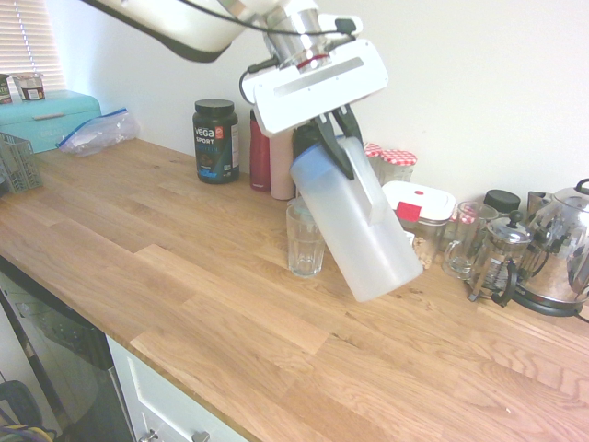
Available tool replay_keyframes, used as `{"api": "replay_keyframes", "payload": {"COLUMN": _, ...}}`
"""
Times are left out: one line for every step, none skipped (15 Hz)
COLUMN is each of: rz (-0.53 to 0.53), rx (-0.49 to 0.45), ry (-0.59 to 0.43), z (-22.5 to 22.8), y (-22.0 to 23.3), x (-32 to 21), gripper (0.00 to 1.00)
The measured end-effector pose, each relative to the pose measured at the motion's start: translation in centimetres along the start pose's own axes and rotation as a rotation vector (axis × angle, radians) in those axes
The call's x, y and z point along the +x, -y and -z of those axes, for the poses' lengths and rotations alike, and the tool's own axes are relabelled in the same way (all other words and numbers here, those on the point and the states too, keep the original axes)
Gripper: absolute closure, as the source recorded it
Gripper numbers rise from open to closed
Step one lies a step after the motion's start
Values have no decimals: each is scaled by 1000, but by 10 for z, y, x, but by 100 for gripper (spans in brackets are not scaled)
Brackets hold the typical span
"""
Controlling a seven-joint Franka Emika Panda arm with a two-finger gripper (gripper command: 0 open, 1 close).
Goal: Pour me some water
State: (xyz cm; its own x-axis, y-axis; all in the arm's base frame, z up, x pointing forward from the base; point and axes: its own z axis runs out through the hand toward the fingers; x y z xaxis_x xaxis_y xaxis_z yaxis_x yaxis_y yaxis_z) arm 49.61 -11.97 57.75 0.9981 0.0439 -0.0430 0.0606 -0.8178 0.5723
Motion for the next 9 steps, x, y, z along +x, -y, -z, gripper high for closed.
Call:
{"api": "replay_keyframes", "payload": {"rz": -25, "rx": 44, "ry": -38, "z": 11, "y": -19, "x": -13, "gripper": 100}}
{"api": "replay_keyframes", "payload": {"rz": -52, "rx": 92, "ry": -74, "z": 19, "y": -38, "x": -29, "gripper": 100}}
{"api": "replay_keyframes", "payload": {"rz": -82, "rx": 142, "ry": -108, "z": 24, "y": -53, "x": -43, "gripper": 100}}
{"api": "replay_keyframes", "payload": {"rz": -113, "rx": 197, "ry": -138, "z": 25, "y": -65, "x": -56, "gripper": 100}}
{"api": "replay_keyframes", "payload": {"rz": -146, "rx": 252, "ry": -156, "z": 22, "y": -73, "x": -68, "gripper": 100}}
{"api": "replay_keyframes", "payload": {"rz": -182, "rx": 308, "ry": -169, "z": 15, "y": -79, "x": -81, "gripper": 100}}
{"api": "replay_keyframes", "payload": {"rz": -218, "rx": 360, "ry": -180, "z": 5, "y": -82, "x": -94, "gripper": 100}}
{"api": "replay_keyframes", "payload": {"rz": -254, "rx": 410, "ry": -183, "z": -6, "y": -83, "x": -108, "gripper": 100}}
{"api": "replay_keyframes", "payload": {"rz": -294, "rx": 457, "ry": -180, "z": -18, "y": -80, "x": -121, "gripper": 100}}
